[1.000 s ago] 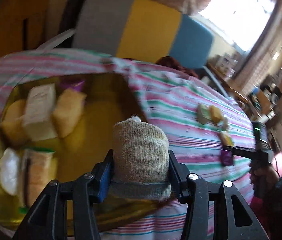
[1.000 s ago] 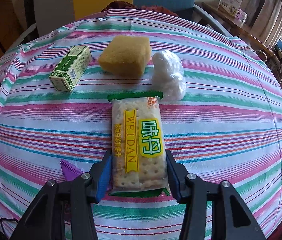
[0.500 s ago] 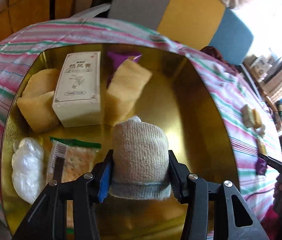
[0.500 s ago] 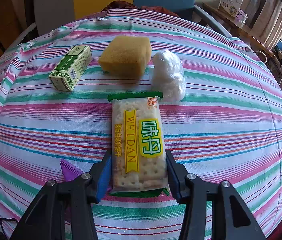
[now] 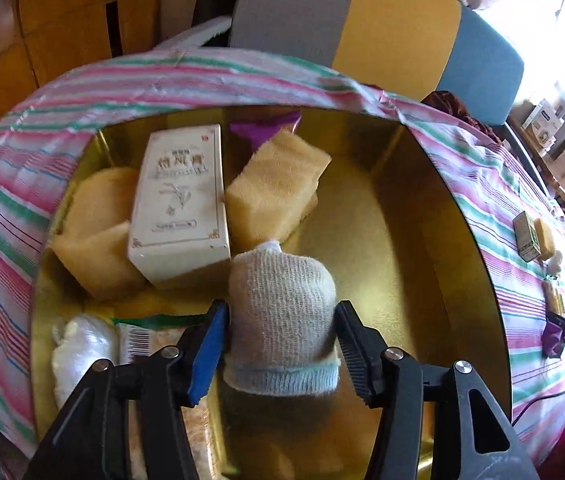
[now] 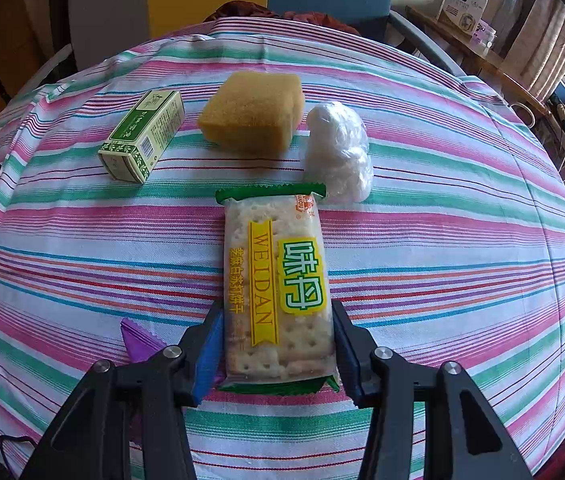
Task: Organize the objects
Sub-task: 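Carry the grey sock into the gold tray and open the left tool, then carry the WEIDAN cracker packet over the gold tray with the right tool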
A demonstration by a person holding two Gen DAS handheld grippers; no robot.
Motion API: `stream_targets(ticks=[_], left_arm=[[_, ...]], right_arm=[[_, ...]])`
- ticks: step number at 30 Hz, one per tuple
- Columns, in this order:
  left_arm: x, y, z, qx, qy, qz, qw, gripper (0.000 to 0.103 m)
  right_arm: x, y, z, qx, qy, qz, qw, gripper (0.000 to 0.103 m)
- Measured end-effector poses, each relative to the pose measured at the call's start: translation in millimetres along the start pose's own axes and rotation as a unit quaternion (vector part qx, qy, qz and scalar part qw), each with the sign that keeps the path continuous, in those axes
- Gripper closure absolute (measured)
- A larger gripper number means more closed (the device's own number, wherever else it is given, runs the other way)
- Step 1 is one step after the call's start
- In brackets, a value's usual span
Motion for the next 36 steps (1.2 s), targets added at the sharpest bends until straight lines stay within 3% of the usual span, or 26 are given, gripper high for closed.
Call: stream_targets(ticks=[10, 29, 33, 36], left_arm=[[-13.4, -57.4, -11.3, 0.1, 0.028, 0.047, 0.9935, 0.043], [-41.4, -85.7, -33.1, 0.131, 0.021, 0.06, 0.9893, 0.043], [-47.2, -86.7, -34.1, 0.133, 0.015, 0.059, 0.9892, 0.041], [-52.5, -87.1, -34.8, 0.134, 0.008, 0.061, 0.9891, 0.041]], right_arm=[[1.5, -1.1, 2.3, 0.007, -0.001, -0.006, 1.0, 0.054], [14.4, -30.3, -2.9, 0.015, 0.068, -0.039, 0.997, 0.054], [6.2, -54.2, 2.9, 0.04, 0.07, -0.049, 0.996, 0.054], [-14.4, -77.8, 10.9, 0.065, 0.063, -0.033, 0.995, 0.054]])
Point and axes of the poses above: each gripper's, at about its wrist camera, not at the fingertips, and y roughly the way its jaws point, x to its right, z to its top, the point moved 9 cm from there along y, roughly the way its jaws point, and after that the axes turned 4 degrees about z, right-handed, at the moved point
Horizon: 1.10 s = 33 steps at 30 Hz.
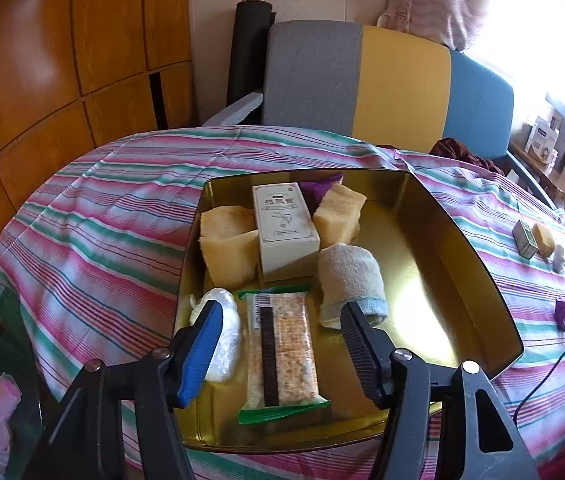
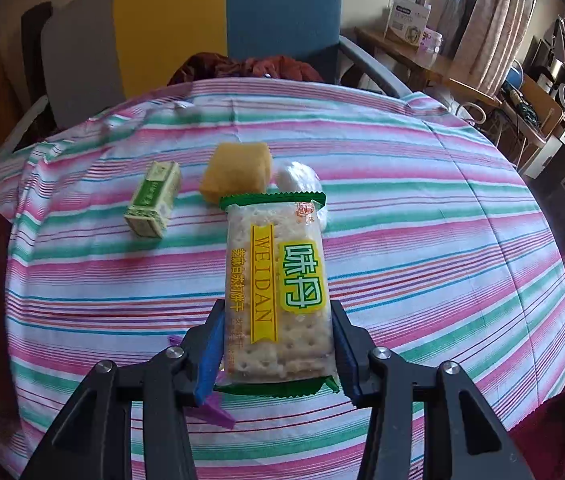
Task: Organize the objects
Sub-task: 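Carry the WEIDAN cracker packet over the gold tray with the right tool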
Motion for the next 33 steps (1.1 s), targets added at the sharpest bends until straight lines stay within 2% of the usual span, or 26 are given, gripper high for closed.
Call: stream_targets(ticks=[3, 6, 12, 14, 16, 21, 25, 30, 33], left_arm=[[-5.0, -0.6, -1.3, 0.001, -0.005, 0.002, 1.0, 0.041], [-12.5, -2.4, -1.5, 0.004, -0.014, 0.005, 0.9999, 0.041], [-35.3, -7.4, 0.9, 0.01, -0.035, 0.014, 0.9992, 0.041], [-42.7, -7.8, 0.5, 0.009, -0.041, 0.017, 0.999, 0.041], [-49.4, -7.8, -0.6, 0.007, -0.048, 0.019, 0.9987, 0.041], [-60.3, -5.9, -7.6, 0.0, -0.058, 0.019, 0.9981, 0.04], [-63.7, -2.3, -12.5, -0.007, -0.064, 0.016, 0.9978, 0.04], [-61.9, 1.1, -15.4, -0.013, -0.062, 0.011, 0.9979, 0.04], [-61.5, 1.4, -15.7, -0.014, -0.062, 0.013, 0.9979, 0.04]], right_arm=[[-44.3, -21.6, 7.8, 0.019, -0.031, 0.038, 0.999, 0.054], [-110.9, -40.0, 6.0, 0.025, -0.08, 0.085, 0.993, 0.054], [-256.2, -63.9, -22.5, 0.011, -0.187, 0.172, 0.967, 0.054], [-297.1, -64.1, -36.6, -0.001, -0.215, 0.189, 0.958, 0.054], [-324.2, -55.6, -47.7, -0.016, -0.235, 0.182, 0.955, 0.054], [-362.9, -21.0, -76.9, -0.074, -0.248, 0.165, 0.952, 0.054], [-365.1, 7.5, -88.5, -0.105, -0.236, 0.129, 0.957, 0.054], [-369.3, 26.6, -99.7, -0.133, -0.223, 0.132, 0.957, 0.054], [-374.3, 24.6, -106.2, -0.133, -0.229, 0.142, 0.954, 0.053]])
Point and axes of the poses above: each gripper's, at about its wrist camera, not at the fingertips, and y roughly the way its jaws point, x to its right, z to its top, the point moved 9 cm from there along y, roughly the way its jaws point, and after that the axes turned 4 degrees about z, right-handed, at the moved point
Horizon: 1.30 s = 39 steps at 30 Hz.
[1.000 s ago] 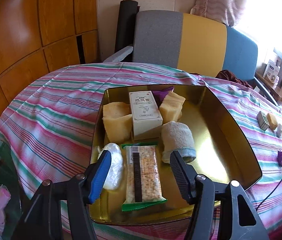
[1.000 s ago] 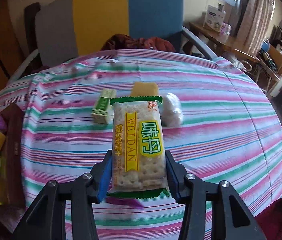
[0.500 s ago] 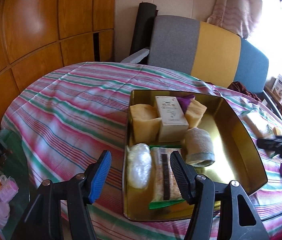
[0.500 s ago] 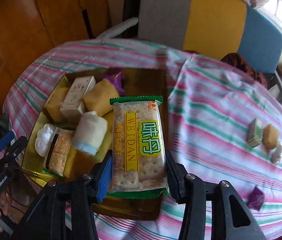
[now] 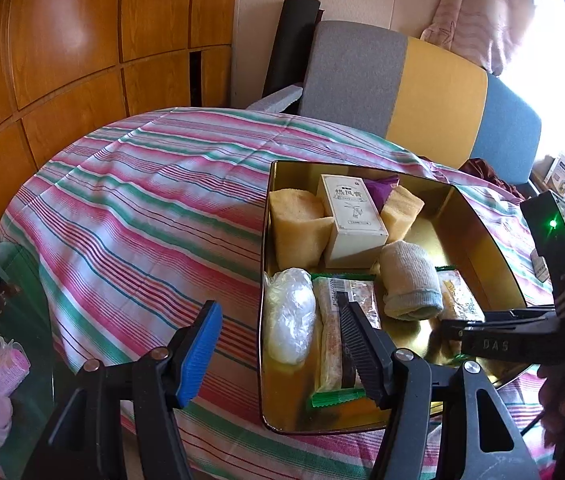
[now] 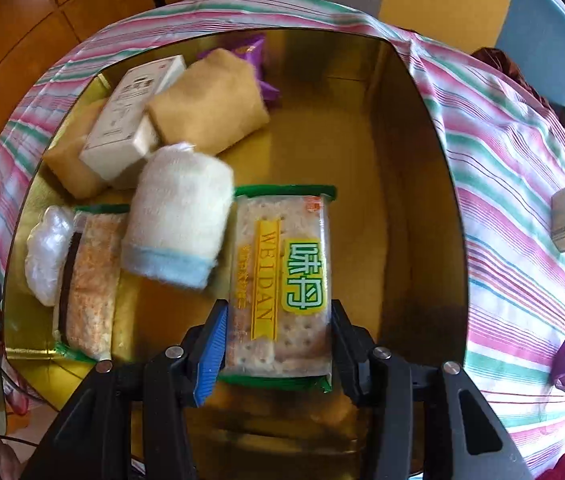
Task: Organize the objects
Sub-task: 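Carry the WEIDAN cracker packet over the gold tray with the right tool, then open the right tool to drop the cracker packet into the tray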
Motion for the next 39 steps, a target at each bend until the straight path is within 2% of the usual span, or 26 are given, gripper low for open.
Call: stream_targets(ticks=[6, 12, 16, 22, 28, 39], left_arm=[[3.1, -1.1, -0.3, 0.001, 0.002, 0.002, 1.0, 0.038], [6.0, -3.8, 0.2, 0.005, 0.008, 0.002, 1.0, 0.038], [8.3, -6.2, 1.4, 0.008, 0.013, 0.004, 0.9999, 0.037], [16.1, -12.8, 2.7, 0.016, 0.023, 0.005, 0.9996, 0.036], [26.3, -19.5, 5.2, 0.028, 0.041, 0.004, 0.9987, 0.034], [59.2, -26.8, 8.5, 0.036, 0.077, -0.012, 0.9963, 0.032]], right_arm=[[-17.2, -8.0, -13.1, -0.012, -0.017, 0.051, 0.998, 0.051], [-16.2, -27.0, -23.6, 0.005, -0.025, 0.084, 0.996, 0.049], [-3.9, -45.6, -25.4, 0.033, -0.019, 0.092, 0.995, 0.047], [14.2, -68.0, -14.5, 0.083, -0.008, 0.081, 0.993, 0.047], [45.2, -92.5, -11.0, 0.13, 0.011, 0.041, 0.991, 0.047], [169.6, -131.8, -19.1, 0.171, 0.094, -0.038, 0.98, 0.047]])
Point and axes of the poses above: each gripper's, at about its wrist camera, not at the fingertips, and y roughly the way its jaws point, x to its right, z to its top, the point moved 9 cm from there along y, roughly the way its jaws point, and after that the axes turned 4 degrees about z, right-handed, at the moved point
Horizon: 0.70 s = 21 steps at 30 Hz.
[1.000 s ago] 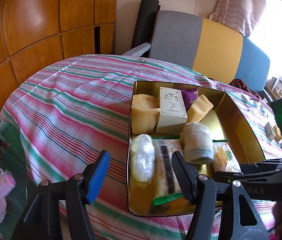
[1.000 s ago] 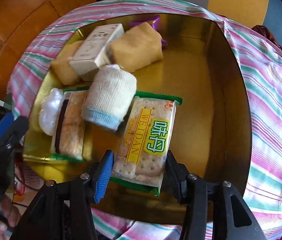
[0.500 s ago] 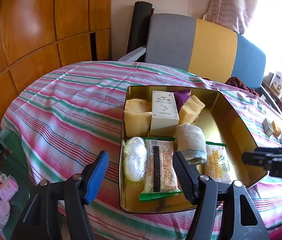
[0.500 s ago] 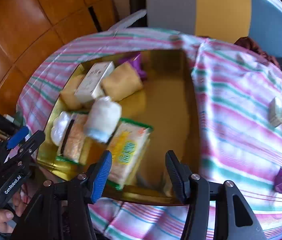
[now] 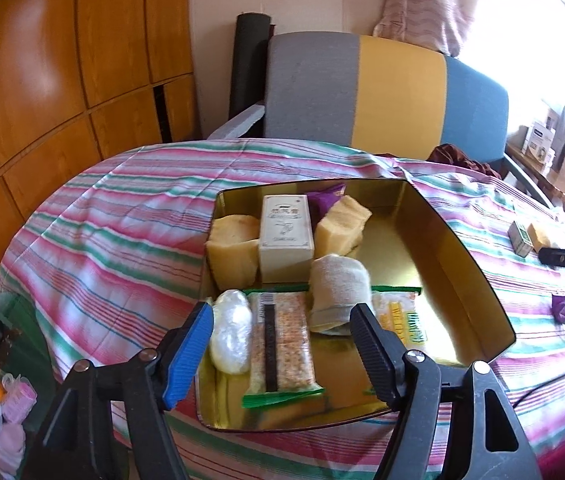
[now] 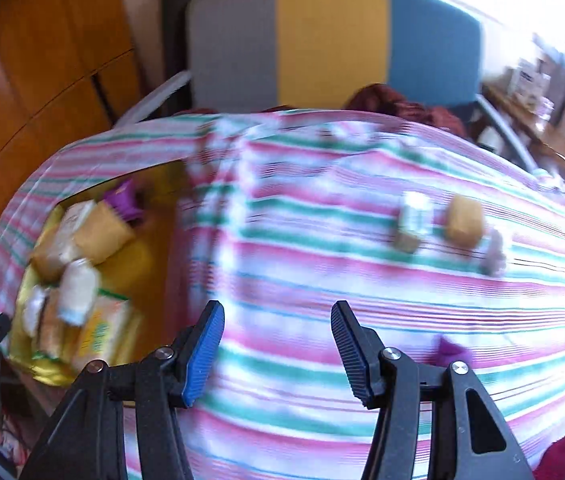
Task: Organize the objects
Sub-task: 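Open the right tool to drop the cracker packet into the tray, then move the left tool to the green oil box and grasp it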
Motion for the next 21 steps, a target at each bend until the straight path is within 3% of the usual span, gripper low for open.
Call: stream_targets(ticks=[6, 12, 16, 21], left_arm=[[25.0, -0.8, 8.0, 0.002, 0.025, -0.017, 0.9995, 0.031], [62.9, 0.8, 18.9, 0.005, 0.059, -0.037, 0.9975, 0.031], [96.0, 3.1, 27.4, 0.006, 0.084, -0.056, 0.9949, 0.031], [148.9, 7.2, 40.9, 0.001, 0.106, -0.092, 0.9902, 0.032]], right_arm=[[103.2, -13.3, 8.2, 0.04, 0.079, -0.076, 0.993, 0.047], [211.2, -20.1, -14.9, 0.066, 0.199, -0.143, 0.967, 0.047], [254.1, -17.3, -40.0, 0.057, 0.298, -0.134, 0.943, 0.047], [266.7, -16.8, -46.5, 0.057, 0.341, -0.107, 0.932, 0.047]])
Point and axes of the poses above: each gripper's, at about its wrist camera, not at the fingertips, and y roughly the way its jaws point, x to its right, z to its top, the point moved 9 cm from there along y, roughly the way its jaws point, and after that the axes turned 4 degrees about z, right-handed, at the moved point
